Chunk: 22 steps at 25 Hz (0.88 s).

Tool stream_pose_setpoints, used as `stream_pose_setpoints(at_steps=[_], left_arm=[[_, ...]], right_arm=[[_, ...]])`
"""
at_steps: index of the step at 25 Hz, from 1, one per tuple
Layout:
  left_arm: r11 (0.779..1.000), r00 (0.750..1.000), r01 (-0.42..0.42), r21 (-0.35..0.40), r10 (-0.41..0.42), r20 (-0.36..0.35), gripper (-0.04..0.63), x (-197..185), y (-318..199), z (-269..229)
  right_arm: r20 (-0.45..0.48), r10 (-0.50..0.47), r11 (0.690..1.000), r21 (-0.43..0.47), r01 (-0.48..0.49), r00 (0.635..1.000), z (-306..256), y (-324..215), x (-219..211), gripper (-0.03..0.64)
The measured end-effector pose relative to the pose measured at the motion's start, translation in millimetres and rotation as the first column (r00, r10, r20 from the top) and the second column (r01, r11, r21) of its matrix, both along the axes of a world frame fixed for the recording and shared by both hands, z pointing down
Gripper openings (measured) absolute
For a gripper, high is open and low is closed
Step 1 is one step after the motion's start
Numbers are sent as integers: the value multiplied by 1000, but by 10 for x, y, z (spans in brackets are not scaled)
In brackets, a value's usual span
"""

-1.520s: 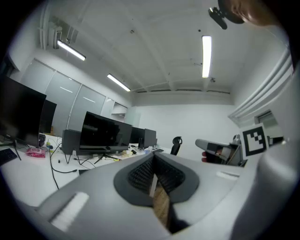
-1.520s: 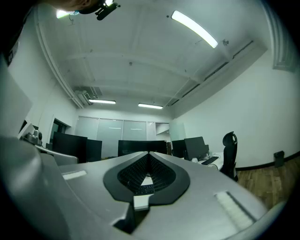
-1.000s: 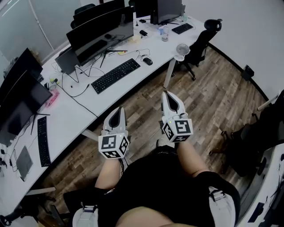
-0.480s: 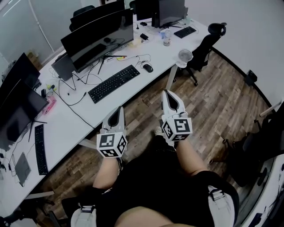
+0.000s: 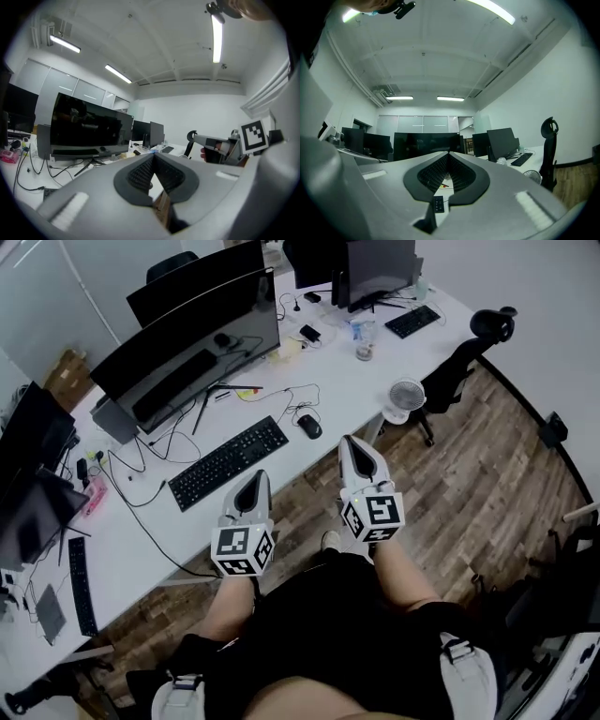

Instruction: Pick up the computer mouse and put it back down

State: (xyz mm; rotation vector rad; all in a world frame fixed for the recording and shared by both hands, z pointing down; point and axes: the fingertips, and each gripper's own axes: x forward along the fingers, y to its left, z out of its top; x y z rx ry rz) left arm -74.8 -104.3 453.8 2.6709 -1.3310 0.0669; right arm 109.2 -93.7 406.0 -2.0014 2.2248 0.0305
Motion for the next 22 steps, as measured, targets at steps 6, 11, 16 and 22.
stream_pose_setpoints(at_steps=[6, 11, 16, 22], left_arm=[[998, 998, 66, -26, -65, 21, 52, 493, -692, -33], [989, 992, 128, -79, -126, 28, 52, 555, -976, 88], [980, 987, 162, -114, -158, 43, 52, 557, -1197, 184], [974, 983, 179, -139, -173, 55, 52, 501, -1383, 335]], right_arm=[[26, -85, 995, -55, 87, 996, 162, -810, 433, -3], [35, -141, 984, -106, 144, 989, 352, -1209, 484, -3], [20, -153, 976, -155, 155, 988, 574, -1531, 512, -3], [-22, -208, 946, -259, 195, 978, 1027, -1889, 386, 7]])
